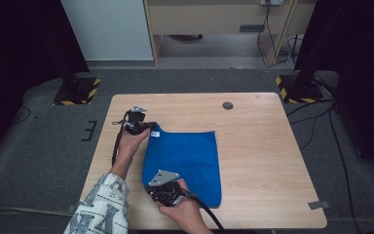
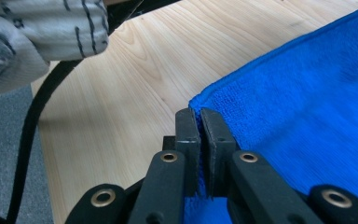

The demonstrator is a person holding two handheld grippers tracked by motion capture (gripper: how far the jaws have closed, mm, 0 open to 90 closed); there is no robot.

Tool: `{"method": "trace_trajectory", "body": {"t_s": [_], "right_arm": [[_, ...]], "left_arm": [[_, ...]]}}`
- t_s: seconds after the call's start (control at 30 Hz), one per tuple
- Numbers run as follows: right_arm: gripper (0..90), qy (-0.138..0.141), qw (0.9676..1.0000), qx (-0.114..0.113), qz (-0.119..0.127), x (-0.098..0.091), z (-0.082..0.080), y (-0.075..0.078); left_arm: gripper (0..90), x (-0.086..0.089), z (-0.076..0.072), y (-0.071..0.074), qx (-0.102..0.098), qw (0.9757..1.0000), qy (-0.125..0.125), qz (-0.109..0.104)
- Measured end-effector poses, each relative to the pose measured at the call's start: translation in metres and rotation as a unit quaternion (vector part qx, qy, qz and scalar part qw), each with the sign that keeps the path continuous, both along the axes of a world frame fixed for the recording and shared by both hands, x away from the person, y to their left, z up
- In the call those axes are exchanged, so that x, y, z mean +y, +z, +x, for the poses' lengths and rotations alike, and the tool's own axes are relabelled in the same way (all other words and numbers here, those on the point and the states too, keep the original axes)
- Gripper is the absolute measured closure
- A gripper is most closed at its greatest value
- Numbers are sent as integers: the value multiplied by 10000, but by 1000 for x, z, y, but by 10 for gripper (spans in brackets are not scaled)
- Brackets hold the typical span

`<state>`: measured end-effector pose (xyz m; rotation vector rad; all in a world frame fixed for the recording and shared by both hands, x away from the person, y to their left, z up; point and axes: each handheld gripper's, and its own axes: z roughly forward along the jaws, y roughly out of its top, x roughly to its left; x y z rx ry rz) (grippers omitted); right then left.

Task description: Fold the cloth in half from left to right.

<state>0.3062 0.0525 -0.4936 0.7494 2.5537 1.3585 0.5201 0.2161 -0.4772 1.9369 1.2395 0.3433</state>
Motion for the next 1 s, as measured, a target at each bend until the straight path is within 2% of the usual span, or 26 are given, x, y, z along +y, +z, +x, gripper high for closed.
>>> {"method": "trace_trajectory", "body": {"t_s": [0.07,0.27,0.43,0.5,0.77,0.9,1.0], "right_arm": [[864,-37,10000,8,5,-11,0,-1],[862,-112,9998,139,7,-45,0,-10],[863,-154,9997,133,-114,-65,-3,-14],[862,-199,9996,130,-148,-73,-3,-15],[857,-325,9990,139,-275,-97,-3,-19],[858,-375,9989,110,-271,-106,-6,-17],[856,-398,9987,89,-317,-112,-8,-15]], "left_arm": [[877,-13,2,-5,23,10000,-2,-76],[874,-54,5,-20,81,9997,-202,82],[872,-78,5,-23,115,9994,-298,129],[871,-84,6,-24,168,9994,-299,88],[870,-110,10,-21,174,9989,-416,81],[873,-121,8,-20,158,9988,-468,-27],[872,-128,7,-20,167,9986,-497,11]]}}
